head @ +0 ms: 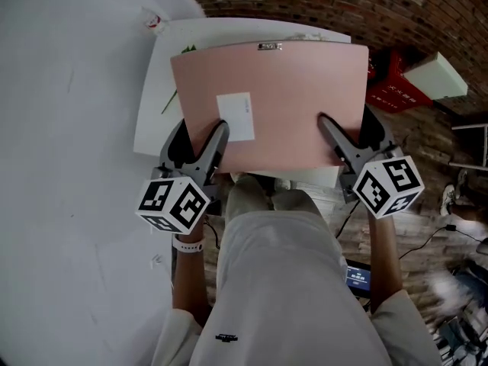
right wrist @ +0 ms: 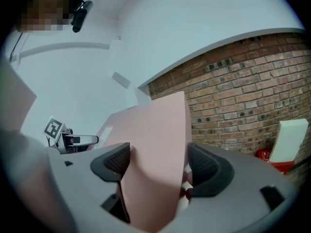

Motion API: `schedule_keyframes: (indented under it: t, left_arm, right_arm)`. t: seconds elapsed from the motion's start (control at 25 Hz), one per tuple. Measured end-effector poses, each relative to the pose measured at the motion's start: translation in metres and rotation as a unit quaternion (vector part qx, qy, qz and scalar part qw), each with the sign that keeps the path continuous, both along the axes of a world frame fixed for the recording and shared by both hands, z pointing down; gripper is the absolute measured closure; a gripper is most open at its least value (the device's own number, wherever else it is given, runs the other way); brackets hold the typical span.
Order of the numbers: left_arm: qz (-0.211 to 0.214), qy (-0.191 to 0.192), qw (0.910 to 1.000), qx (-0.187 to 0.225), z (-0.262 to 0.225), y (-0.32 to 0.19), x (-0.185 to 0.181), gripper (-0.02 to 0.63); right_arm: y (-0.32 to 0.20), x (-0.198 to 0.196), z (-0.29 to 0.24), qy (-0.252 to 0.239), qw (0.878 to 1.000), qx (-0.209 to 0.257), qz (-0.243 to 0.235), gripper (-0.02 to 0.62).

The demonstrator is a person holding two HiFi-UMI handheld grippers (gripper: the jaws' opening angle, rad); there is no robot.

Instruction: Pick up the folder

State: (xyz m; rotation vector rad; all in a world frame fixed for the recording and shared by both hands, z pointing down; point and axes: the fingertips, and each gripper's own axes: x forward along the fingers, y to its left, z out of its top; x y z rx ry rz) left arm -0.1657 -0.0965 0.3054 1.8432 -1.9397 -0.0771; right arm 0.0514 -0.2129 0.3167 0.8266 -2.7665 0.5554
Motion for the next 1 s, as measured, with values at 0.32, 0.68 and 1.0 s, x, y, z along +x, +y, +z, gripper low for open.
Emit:
schedule_keyframes:
  t: [0.32, 0.68, 1.0]
  left_arm:
    - [-0.006, -0.033, 0.9987, 0.039, -0.048, 0.009, 0.017, 0.259]
    - [-0.023, -0.055, 0.9950, 0.080, -0.094, 0.012, 0.030, 0.259]
    - [-0.024, -0.056, 0.9915, 0.115, -0.111, 0.014, 0.029, 0.259]
  right_arm:
    - [0.004, 0.014, -0.042, -0.041, 0.999, 0.033, -0.001, 0.225]
    - [-0.003, 0.022, -0.088, -0.078, 0.995, 0.066, -0.013, 0.224]
    - [-0.002, 0.023, -0.114, -0.085, 0.991, 0.103, -0.011, 0.224]
